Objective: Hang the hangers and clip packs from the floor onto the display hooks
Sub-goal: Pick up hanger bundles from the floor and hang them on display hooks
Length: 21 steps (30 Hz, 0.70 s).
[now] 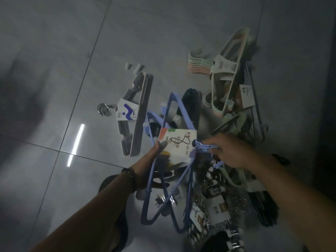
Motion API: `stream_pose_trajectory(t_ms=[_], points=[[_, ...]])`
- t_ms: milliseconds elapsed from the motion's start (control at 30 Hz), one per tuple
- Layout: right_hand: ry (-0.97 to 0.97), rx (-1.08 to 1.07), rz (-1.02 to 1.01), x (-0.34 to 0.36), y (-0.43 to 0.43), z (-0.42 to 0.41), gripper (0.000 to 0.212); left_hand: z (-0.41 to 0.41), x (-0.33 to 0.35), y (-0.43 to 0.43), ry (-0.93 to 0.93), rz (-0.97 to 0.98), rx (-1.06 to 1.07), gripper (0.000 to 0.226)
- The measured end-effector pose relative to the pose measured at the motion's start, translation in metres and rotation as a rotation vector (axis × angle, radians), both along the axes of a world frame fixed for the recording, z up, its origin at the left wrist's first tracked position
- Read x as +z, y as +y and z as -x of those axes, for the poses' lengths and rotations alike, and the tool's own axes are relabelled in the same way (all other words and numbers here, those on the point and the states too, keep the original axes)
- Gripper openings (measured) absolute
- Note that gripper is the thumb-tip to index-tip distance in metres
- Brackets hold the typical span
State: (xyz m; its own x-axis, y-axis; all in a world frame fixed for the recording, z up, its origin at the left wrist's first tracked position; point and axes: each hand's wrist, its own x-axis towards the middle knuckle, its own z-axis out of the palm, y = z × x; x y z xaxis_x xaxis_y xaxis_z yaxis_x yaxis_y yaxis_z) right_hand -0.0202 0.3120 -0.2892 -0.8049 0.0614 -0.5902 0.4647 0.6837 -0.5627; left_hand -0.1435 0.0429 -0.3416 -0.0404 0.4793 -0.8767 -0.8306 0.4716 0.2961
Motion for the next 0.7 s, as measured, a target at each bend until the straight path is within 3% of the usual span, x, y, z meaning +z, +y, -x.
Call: stream_pose_trajectory(t_ms=[100,267,400,500,633,700], points=[[0.028,0.107,0.063,0.001,0.007,0.007,0.024,-0.002,0.0,0.005,-0.042,0.025,0.008,0.066],[0.156,0.168,0.146,0.002,0.003,0.016,0.041,-0.008,-0.001,0.007,-0.077,0.001,0.07,0.061],[0.146,0.155,0.107,0.007,0.001,0.014,0.032,-0.018,0.012,0.005,0.014,0.038,0.104,0.056],[0.142,-0.02,0.04,0.031,-0.001,0.007,0.031,-0.023,0.038,0.007,0.075,0.034,0.132,0.054],[0.114,-0.306,0.082,0.107,0.0,-0.002,0.057,-0.021,0.097,0.015,0.146,-0.009,0.195,0.068],[0.047,-0.385,0.165,0.156,0.001,-0.002,0.039,-0.018,0.14,0.025,0.145,-0.074,0.229,0.07]])
